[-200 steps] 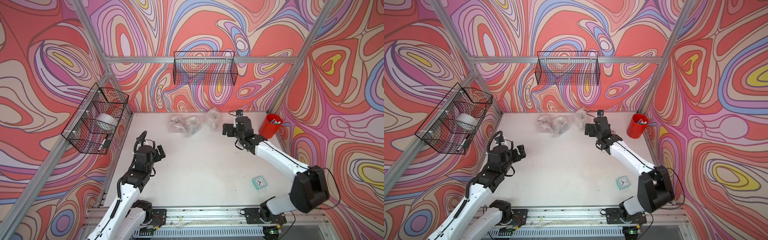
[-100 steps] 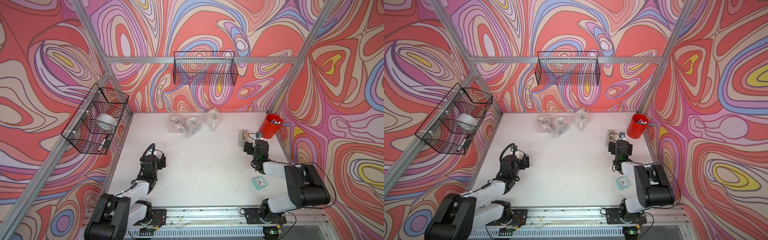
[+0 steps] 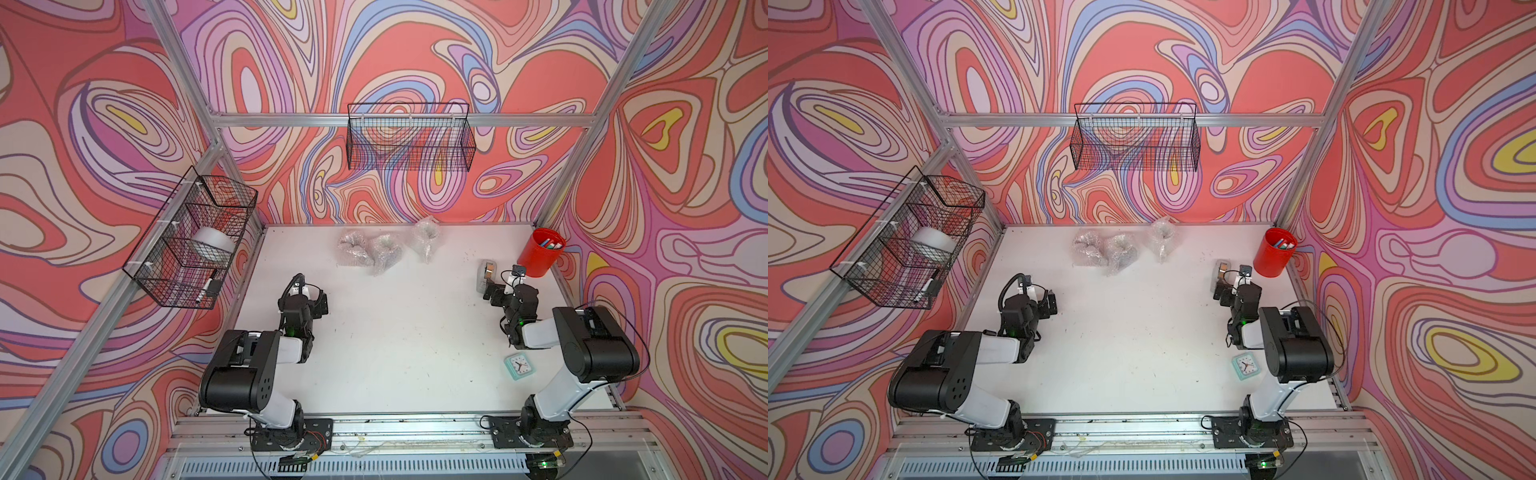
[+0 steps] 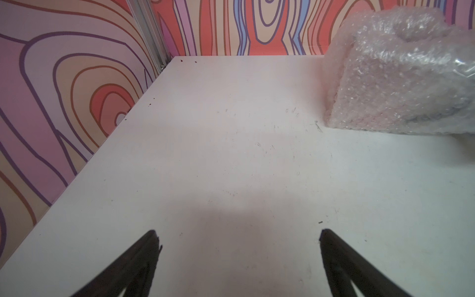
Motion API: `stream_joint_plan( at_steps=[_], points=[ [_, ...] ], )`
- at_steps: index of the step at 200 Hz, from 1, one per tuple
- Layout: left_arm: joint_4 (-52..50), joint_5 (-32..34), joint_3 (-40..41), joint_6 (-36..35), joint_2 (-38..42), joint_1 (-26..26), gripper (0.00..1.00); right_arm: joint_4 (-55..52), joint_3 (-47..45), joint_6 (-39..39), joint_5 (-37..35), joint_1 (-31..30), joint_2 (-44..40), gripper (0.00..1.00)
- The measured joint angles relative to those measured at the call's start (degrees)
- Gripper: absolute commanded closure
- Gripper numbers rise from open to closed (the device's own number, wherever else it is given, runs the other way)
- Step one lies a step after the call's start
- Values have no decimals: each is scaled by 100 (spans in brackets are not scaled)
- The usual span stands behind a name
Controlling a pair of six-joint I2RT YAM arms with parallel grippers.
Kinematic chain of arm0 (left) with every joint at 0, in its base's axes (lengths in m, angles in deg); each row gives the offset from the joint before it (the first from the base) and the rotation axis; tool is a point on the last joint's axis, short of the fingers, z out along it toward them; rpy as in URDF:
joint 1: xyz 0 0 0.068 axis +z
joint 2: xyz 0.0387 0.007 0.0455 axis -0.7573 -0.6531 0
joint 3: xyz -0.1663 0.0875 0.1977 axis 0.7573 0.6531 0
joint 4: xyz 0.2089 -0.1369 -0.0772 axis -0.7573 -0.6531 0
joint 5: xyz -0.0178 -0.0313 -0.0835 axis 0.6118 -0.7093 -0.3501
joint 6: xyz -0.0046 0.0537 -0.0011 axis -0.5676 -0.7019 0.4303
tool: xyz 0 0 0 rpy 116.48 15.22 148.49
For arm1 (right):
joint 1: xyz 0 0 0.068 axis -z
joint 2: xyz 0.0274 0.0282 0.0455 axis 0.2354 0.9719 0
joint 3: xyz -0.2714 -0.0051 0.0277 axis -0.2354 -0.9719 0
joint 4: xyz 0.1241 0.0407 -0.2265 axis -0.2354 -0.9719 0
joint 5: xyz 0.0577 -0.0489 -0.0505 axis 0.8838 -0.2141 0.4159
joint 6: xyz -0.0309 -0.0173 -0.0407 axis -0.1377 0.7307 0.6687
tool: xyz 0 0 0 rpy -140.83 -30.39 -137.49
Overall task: Wrap mugs in bubble wrap
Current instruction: Reset both arms
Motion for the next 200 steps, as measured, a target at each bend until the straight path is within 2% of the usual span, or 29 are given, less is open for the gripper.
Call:
stream_joint_plan(
  at_steps=[60, 76, 98, 118, 136, 148, 176, 190, 200],
  points=[
    [-101, -245, -101, -50, -11, 9, 0, 20, 0, 0, 39, -9, 0, 1],
    [332, -640, 142, -175, -2, 11, 0, 164, -37, 52, 181, -7, 0, 2],
    [1244, -1019, 940, -273, -42, 4, 0, 1150, -645, 122, 417, -11, 0, 2],
    [1130, -929, 960, -256, -122, 9, 0, 1362, -918, 79, 308, -13, 33, 2],
    [487, -769, 286, -219, -92, 9, 0, 782, -374, 90, 339, -7, 37, 2],
    [509, -691, 0, -188, -68, 9, 0, 697, -70, 92, 361, -7, 35, 2],
    [1276, -431, 592, -109, -9, 9, 0, 966, -304, 63, 289, -9, -11, 2],
    [918, -341, 619, -76, -22, 9, 0, 529, -164, 66, 282, -7, 0, 2],
    [457, -330, 345, -72, -26, 11, 0, 402, -46, 68, 317, -7, 2, 2]
  ],
)
